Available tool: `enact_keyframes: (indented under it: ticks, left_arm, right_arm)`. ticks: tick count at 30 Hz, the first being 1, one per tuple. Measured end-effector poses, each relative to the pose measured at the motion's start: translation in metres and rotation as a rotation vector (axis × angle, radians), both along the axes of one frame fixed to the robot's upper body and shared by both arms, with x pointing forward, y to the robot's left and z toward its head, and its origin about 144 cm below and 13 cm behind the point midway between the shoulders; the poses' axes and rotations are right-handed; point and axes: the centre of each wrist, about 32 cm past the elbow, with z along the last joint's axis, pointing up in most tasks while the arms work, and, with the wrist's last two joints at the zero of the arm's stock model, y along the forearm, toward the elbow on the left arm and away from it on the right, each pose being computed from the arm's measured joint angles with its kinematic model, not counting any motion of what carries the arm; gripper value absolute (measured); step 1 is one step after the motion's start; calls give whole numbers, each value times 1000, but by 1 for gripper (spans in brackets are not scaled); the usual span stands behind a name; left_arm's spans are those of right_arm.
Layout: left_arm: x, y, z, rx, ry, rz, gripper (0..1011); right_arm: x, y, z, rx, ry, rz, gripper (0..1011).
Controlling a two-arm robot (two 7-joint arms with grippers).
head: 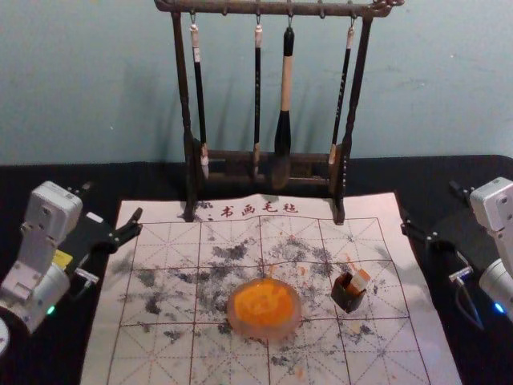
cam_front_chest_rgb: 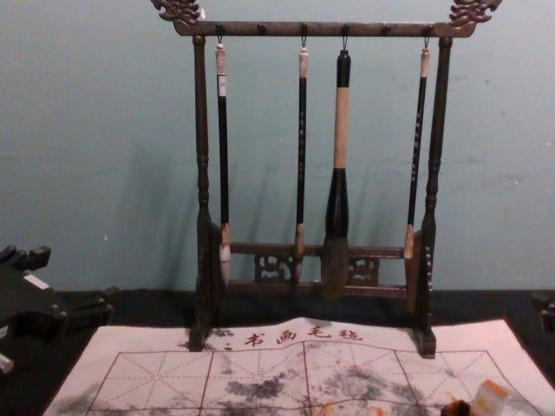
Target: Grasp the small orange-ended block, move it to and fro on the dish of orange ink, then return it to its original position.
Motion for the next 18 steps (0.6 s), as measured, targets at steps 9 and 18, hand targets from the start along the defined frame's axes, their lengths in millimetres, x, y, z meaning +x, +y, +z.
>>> enact_keyframes:
  ticks: [9,18]
  left_arm:
    - [0,0,0,0,0,0,1001]
    - [0,0,0,0,0,0,1001]
  right_arm:
    - [0,0,0,0,0,0,1000]
    - [1,-9,2,47,-2,2,1000]
